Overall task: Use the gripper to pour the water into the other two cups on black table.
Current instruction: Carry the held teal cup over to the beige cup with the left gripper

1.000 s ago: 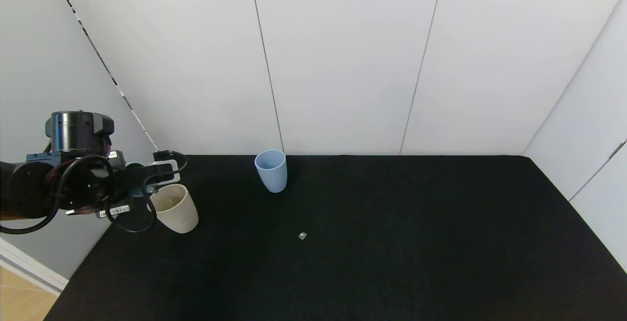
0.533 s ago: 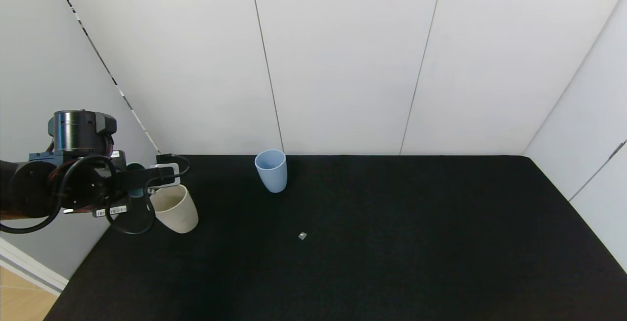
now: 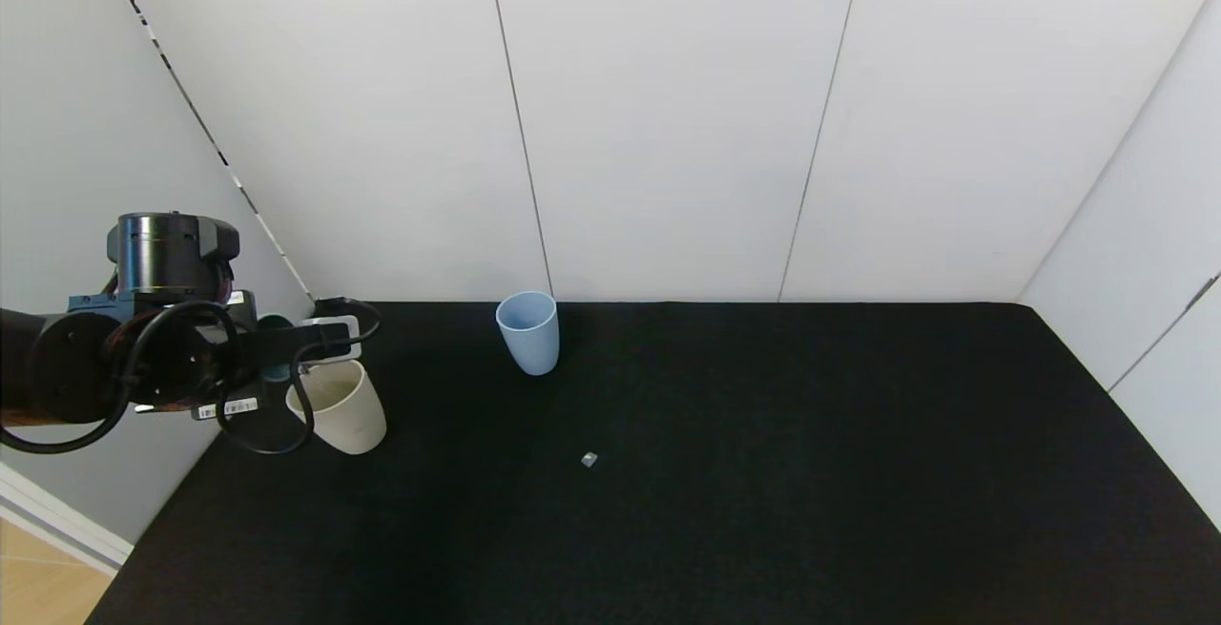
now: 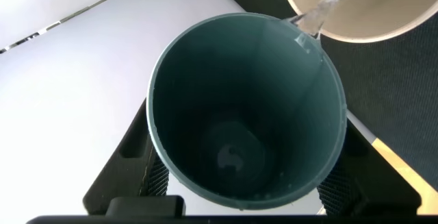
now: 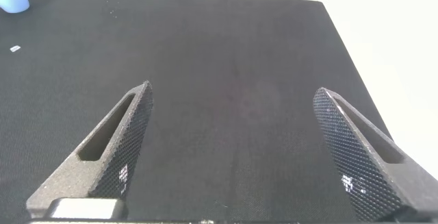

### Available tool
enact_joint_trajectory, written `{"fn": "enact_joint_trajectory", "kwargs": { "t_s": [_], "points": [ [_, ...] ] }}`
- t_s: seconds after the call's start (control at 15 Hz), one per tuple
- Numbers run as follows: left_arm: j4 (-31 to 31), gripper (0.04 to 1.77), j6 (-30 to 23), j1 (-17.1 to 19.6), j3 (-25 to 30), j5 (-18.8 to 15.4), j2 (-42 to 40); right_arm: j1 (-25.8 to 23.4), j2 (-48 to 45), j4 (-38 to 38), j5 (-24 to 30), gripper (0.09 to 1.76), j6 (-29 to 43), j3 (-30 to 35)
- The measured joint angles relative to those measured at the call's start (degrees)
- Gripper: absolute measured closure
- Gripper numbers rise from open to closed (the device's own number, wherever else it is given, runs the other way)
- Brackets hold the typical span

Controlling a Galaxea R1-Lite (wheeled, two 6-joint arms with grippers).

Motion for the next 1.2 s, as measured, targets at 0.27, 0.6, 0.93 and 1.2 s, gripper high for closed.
{"fn": "enact_joint_trajectory", "kwargs": {
  "t_s": [0.27,0.6,0.93,1.2],
  "points": [
    [0.0,0.64,-4.0,0.7,0.2,-0.9,-0.2,0.0,0.0,0.0,0.0,0.14,0.0,0.0],
    [0.2,0.64,-9.6,3.0,1.1,-5.4,-1.2,0.0,0.0,0.0,0.0,0.14,0.0,0.0],
    [0.5,0.64,-18.4,4.9,2.5,-9.0,-3.7,0.0,0.0,0.0,0.0,0.14,0.0,0.0],
    [1.2,0.64,-27.9,3.1,2.4,-11.7,-6.9,0.0,0.0,0.0,0.0,0.14,0.0,0.0]
  ]
}}
